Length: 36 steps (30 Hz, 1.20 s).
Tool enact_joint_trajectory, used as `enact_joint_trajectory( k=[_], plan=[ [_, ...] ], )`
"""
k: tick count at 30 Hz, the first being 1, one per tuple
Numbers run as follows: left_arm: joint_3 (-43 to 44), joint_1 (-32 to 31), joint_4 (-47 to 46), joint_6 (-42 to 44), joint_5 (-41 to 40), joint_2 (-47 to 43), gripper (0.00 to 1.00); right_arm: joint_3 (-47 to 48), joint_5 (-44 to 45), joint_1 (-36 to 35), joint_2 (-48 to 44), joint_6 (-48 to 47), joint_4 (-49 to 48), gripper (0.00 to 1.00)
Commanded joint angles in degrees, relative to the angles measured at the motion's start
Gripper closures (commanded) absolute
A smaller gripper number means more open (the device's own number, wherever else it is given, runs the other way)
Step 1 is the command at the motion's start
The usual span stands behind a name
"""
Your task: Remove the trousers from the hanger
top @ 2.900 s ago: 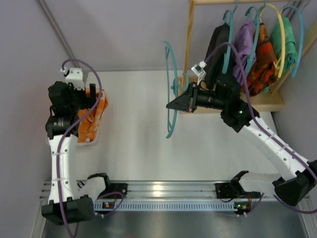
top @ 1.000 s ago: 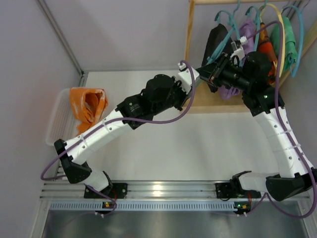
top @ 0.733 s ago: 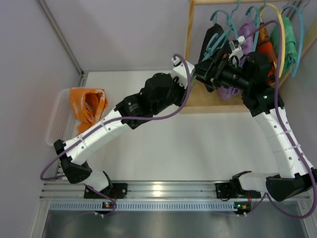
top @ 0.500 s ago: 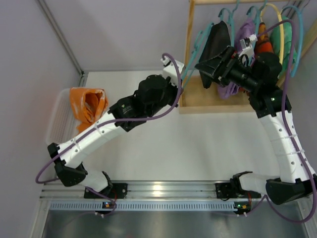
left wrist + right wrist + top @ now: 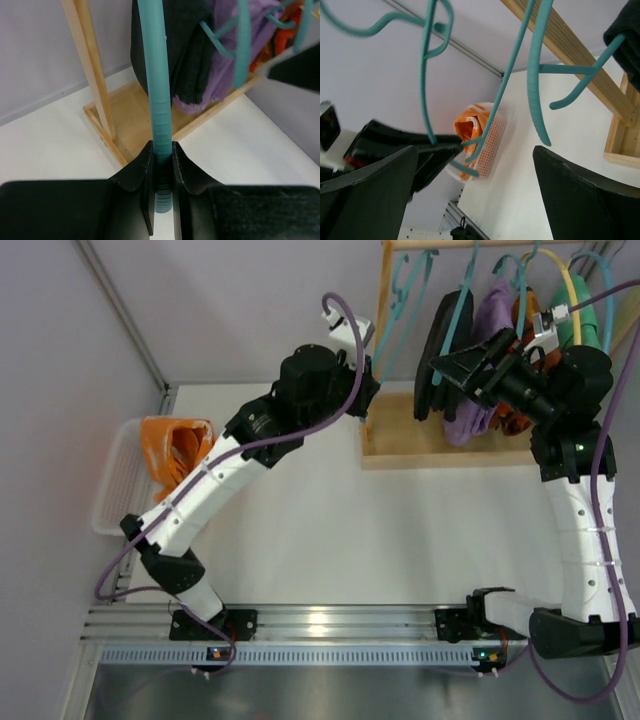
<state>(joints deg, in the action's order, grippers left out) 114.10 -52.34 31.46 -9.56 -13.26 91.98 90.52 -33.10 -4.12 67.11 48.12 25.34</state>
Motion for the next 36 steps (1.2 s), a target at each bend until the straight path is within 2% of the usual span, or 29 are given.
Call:
enact_joint_trajectory(
  k=[1, 4, 9, 19, 36],
  plan=[
    [11.12, 7.85, 4.21, -5.46, 10.08, 7.14, 1.00, 2.91, -3.37, 2.89, -2.16, -1.01, -0.30, 0.01],
    [17.88, 9.97, 5.28, -5.38, 11.85, 11.53, 1.00, 2.56, -3.99, 3.59, -3.12, -1.97, 0.32, 0.01],
    [22.73, 10.06, 5.28, -4.68, 10.01, 15.23, 1.00, 2.03, -4.95, 6.84, -3.74, -2.06, 0.85, 0.01],
    [27.66, 10.15, 2.90, -3.19, 6.58, 18.40, 1.00, -0.08, -5.57, 7.28, -4.10, -0.31, -0.30, 0.01],
    [31.88, 12.69, -1.14, -6.08, 8.16, 25.08, 1.00, -1.84, -6.18, 7.37, -5.32, -0.39, -0.21, 0.01]
  ],
)
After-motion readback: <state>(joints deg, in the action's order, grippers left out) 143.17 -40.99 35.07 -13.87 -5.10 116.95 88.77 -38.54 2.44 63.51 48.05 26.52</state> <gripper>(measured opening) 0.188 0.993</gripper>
